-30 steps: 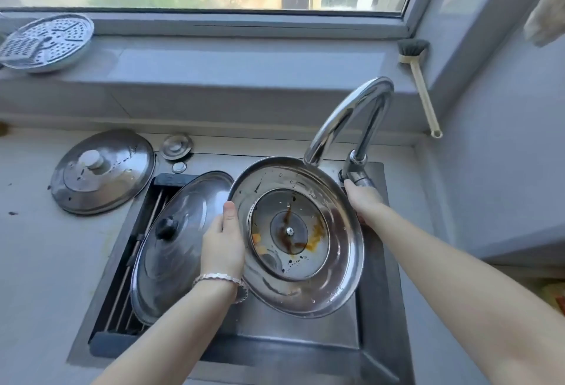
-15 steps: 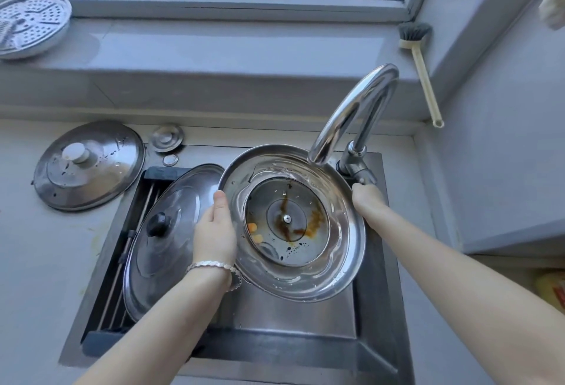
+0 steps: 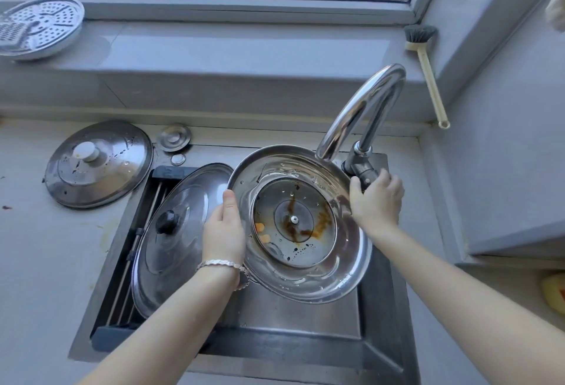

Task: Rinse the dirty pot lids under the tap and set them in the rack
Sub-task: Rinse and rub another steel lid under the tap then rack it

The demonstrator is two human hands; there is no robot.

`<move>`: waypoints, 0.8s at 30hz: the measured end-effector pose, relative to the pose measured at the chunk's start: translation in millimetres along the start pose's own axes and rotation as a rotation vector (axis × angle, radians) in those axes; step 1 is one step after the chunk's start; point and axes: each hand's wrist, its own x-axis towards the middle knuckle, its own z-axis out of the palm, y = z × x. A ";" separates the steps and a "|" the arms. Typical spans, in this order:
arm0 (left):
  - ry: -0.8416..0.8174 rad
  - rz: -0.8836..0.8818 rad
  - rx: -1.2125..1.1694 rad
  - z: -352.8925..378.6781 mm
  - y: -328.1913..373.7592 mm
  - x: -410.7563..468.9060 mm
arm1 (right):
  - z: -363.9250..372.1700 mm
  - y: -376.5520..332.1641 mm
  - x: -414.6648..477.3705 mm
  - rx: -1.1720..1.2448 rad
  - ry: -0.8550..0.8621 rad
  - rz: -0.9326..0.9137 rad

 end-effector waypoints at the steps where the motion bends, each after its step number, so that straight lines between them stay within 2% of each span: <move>1: 0.006 0.003 0.003 0.8 0.0 -1.3 | -0.1 -4.5 -15.0 0.022 0.016 -0.180; 5: 0.004 0.015 0.021 5.5 -1.7 -5.3 | 12.9 -17.5 -80.3 -0.150 -0.428 -0.723; 8: -0.006 0.035 0.005 6.6 -8.2 -5.9 | 16.2 -19.7 -95.0 -0.237 -0.549 -0.981; 13: 0.038 0.037 -0.018 2.1 -9.6 -10.3 | 11.2 -23.9 -89.6 -0.292 -0.533 -0.840; 17: 0.069 0.020 -0.104 -1.7 -16.0 -12.8 | 16.8 -24.3 -106.4 -0.300 -0.590 -1.058; 21: 0.086 -0.009 -0.126 -2.7 -20.8 -17.3 | 5.7 -21.4 -81.4 -0.336 -0.509 -0.795; 22: 0.085 -0.013 -0.136 -1.8 -20.0 -17.9 | 6.3 -21.0 -82.9 -0.346 -0.511 -0.809; 24: 0.083 -0.002 -0.139 -0.9 -19.5 -18.3 | 11.0 -20.5 -95.7 -0.354 -0.580 -0.951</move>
